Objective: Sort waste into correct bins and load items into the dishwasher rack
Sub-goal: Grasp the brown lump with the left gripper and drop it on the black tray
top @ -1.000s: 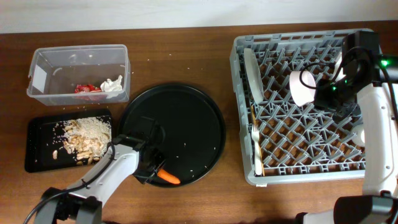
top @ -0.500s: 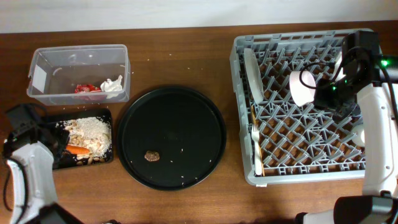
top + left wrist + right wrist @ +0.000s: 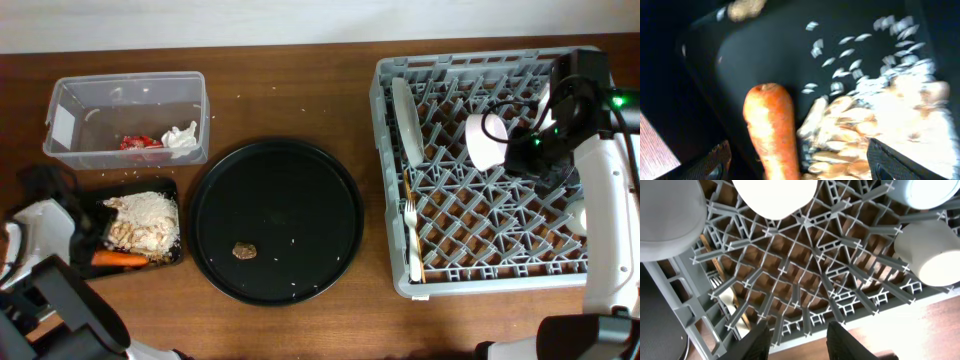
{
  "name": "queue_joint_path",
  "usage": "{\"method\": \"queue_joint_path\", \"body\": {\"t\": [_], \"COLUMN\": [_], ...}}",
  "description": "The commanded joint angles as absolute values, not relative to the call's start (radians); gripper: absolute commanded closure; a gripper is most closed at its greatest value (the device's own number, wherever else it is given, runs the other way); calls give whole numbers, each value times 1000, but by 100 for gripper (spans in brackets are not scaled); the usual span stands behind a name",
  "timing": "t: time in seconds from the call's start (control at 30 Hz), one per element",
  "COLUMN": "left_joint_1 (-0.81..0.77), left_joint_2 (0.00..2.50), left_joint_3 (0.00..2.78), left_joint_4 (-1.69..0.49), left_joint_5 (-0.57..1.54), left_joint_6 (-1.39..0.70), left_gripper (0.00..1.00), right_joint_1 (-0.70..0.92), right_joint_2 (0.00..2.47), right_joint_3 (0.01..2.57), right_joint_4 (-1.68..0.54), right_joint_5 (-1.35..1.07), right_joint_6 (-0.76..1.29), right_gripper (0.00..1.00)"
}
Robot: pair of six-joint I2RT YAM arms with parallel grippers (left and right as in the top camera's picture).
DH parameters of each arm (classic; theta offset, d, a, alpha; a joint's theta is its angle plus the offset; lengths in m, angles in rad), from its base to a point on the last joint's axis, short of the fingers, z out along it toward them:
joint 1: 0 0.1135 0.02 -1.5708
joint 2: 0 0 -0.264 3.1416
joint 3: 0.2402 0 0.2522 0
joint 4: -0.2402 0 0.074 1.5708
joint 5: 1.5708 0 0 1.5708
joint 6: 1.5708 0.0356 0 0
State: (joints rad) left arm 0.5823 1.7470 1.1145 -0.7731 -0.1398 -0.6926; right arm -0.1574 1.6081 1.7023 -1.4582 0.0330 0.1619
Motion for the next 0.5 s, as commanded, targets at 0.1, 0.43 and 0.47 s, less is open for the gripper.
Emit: {"method": "queue_joint_path", "body": {"t": [0.1,0.43,0.47], "left_joint_1": [423,-215,-215], "left_joint_2": [1594,1600,1602], "left_joint_3": [1301,905,883], "left_joint_4": [-988,-812,-773], "left_joint_5": [83,162,161], "left_joint_6": [-579,-823,-826], "left_gripper": [13,1,1], "right_joint_1": [-157,-157,-157], "right_joint_2": [1599,1599,1599], "right_joint_3": [1702,1702,1702], "right_joint_4": [-1463,-1470,-1470], "right_joint_5": [31,30,31], "right_joint_6": [174,174,174], "right_gripper": [59,59,59]}}
